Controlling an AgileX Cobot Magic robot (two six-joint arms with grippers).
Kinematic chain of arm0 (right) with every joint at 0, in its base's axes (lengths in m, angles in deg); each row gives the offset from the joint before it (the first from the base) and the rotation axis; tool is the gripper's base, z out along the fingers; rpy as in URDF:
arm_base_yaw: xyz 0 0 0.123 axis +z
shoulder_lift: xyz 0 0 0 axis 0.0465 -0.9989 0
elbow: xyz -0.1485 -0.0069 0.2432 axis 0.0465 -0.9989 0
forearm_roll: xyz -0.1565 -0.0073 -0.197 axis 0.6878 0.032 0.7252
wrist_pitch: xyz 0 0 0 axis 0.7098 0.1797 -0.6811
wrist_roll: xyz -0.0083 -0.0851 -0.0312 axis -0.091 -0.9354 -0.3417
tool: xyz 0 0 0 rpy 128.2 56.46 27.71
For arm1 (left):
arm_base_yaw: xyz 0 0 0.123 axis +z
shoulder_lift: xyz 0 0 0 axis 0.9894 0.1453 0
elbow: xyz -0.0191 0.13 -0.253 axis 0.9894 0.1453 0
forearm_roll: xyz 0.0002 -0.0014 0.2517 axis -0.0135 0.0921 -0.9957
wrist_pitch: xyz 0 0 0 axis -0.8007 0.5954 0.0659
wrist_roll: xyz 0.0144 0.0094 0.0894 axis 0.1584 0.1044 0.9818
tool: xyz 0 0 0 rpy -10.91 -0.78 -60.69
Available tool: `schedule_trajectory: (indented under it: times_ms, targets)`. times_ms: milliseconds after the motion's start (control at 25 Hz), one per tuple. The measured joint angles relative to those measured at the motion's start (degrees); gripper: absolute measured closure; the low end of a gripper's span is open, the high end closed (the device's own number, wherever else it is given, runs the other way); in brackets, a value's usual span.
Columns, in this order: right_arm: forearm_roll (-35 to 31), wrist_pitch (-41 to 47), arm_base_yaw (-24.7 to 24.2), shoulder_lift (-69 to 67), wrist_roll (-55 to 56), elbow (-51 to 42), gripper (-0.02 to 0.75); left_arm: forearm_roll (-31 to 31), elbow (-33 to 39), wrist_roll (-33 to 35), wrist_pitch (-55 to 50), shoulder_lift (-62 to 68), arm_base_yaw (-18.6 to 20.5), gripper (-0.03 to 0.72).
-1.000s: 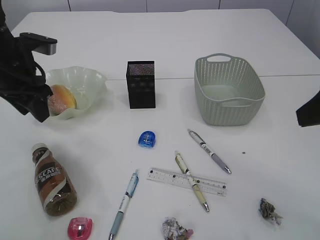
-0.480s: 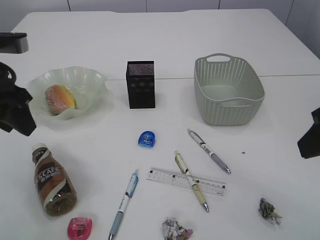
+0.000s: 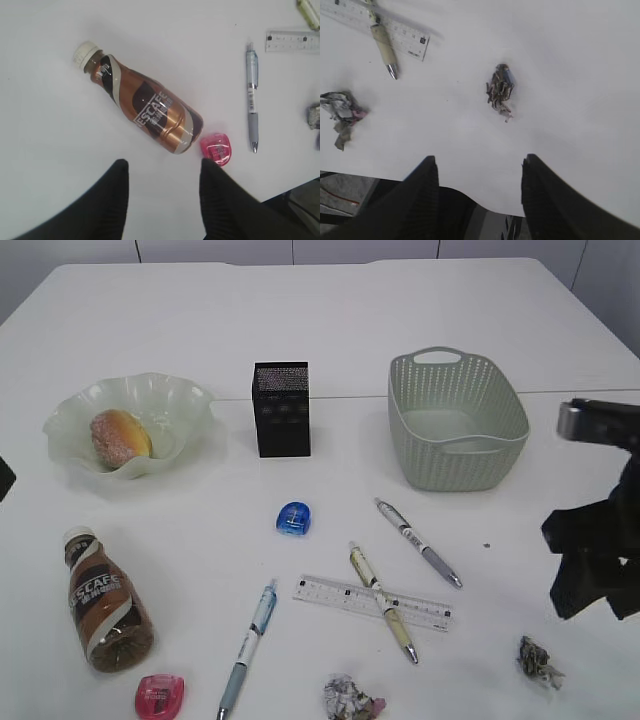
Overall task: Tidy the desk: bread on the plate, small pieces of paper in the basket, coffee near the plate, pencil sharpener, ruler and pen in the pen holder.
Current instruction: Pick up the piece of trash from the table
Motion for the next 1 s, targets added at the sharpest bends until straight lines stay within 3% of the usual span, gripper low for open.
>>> schedule_trajectory:
  times_ms: [400,1000]
  targets:
    - [0.14,-8.8,5.23,-13.76,4.19,0.32,0.347,0.11,0.0,-0.56,-1.2,-1.04,0.0,0.345]
    - [5.33,-12.03,5.37,-21.81,7.7,0.6,0.347,0.11,0.0,-0.56,-1.07,-1.04,0.0,0.346]
